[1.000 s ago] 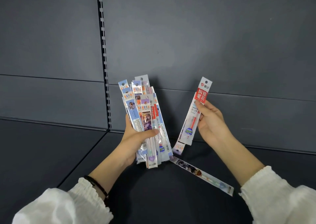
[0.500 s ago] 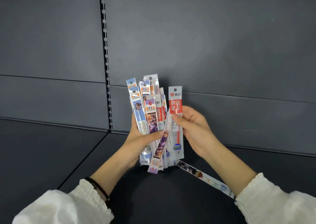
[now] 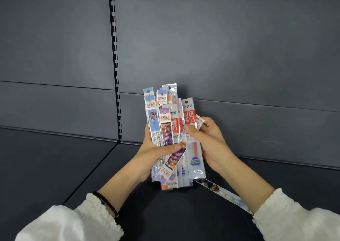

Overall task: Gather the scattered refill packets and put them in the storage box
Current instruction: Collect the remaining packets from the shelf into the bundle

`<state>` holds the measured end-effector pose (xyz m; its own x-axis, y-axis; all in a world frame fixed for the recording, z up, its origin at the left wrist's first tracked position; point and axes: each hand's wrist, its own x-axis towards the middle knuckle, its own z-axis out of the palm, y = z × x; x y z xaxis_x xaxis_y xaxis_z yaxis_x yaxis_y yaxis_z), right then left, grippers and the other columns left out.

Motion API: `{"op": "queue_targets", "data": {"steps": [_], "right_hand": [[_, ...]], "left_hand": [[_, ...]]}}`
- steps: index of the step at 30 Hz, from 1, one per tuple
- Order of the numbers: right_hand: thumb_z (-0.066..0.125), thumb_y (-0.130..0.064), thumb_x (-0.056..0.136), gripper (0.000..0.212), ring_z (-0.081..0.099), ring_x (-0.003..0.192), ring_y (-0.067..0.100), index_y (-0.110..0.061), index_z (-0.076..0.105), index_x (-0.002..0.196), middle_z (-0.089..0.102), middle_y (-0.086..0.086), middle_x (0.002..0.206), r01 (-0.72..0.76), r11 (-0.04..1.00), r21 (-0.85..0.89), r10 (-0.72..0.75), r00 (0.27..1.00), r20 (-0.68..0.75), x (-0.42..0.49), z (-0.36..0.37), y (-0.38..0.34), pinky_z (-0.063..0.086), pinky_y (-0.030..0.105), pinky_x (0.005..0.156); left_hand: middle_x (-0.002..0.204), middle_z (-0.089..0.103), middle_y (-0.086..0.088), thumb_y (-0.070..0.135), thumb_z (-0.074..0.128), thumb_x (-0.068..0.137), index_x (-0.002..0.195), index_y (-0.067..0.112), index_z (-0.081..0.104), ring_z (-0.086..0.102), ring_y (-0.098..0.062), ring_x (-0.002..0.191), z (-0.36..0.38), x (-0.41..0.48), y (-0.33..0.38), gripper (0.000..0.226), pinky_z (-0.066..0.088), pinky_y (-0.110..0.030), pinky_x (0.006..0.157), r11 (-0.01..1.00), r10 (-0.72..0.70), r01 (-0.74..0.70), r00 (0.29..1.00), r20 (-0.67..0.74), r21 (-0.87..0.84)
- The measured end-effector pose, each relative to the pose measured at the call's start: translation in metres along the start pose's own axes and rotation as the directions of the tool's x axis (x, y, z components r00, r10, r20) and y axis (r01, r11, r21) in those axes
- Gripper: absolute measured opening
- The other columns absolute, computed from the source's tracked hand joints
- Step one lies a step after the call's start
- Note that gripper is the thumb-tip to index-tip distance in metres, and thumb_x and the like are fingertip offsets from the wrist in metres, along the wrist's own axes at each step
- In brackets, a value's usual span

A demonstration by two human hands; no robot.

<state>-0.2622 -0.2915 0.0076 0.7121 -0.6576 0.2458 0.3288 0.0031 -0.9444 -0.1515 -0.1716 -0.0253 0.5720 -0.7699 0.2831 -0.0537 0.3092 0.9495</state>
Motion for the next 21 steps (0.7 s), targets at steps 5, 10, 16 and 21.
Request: {"op": "queue_targets", "data": {"steps": [5,10,16,21], "right_hand": [[0.072,-0.017,0.081,0.032,0.070,0.098,0.028,-0.011,0.061,0.111,0.073,0.009,0.105,-0.056,0.998,-0.014,0.056,0.997,0.050,-0.004,0.002,0.004,0.055,0.049,0.087],[0.077,-0.027,0.069,0.039,0.072,0.089,0.023,-0.008,0.064,0.101,0.075,0.008,0.100,-0.040,0.997,-0.072,0.047,0.993,0.107,-0.007,0.003,0.007,0.057,0.038,0.075],[0.075,-0.038,0.066,0.052,0.071,0.094,0.024,-0.007,0.065,0.107,0.074,0.008,0.103,0.010,0.993,-0.120,0.005,0.992,0.126,-0.010,0.006,0.007,0.058,0.037,0.077],[0.065,-0.044,0.080,0.043,0.050,0.051,0.010,-0.003,0.064,0.095,0.068,0.005,0.075,-0.038,0.987,-0.154,0.056,0.992,0.115,-0.006,0.000,0.002,0.037,0.024,0.046]], "left_hand": [[0.119,0.068,-0.002,0.003,0.084,0.063,0.135,0.026,0.040,0.065,-0.019,0.110,0.001,0.000,-0.002,0.087,0.051,-0.042,0.095,1.000,0.009,-0.009,1.000,-0.013,-0.015],[0.118,0.069,-0.003,0.009,0.078,0.063,0.131,0.027,0.043,0.065,-0.022,0.110,0.000,-0.002,-0.002,0.078,0.049,-0.047,0.097,0.998,-0.010,0.010,1.000,0.011,-0.057],[0.117,0.069,-0.005,-0.010,0.075,0.071,0.133,0.024,0.041,0.065,-0.020,0.109,0.003,-0.002,-0.002,0.078,0.051,-0.041,0.095,1.000,0.004,-0.004,1.000,0.011,-0.005],[0.115,0.069,-0.009,-0.007,0.079,0.064,0.132,0.022,0.040,0.067,-0.025,0.107,-0.001,0.002,-0.005,0.084,0.051,-0.049,0.094,0.999,-0.017,0.015,0.999,-0.045,-0.043]]}}
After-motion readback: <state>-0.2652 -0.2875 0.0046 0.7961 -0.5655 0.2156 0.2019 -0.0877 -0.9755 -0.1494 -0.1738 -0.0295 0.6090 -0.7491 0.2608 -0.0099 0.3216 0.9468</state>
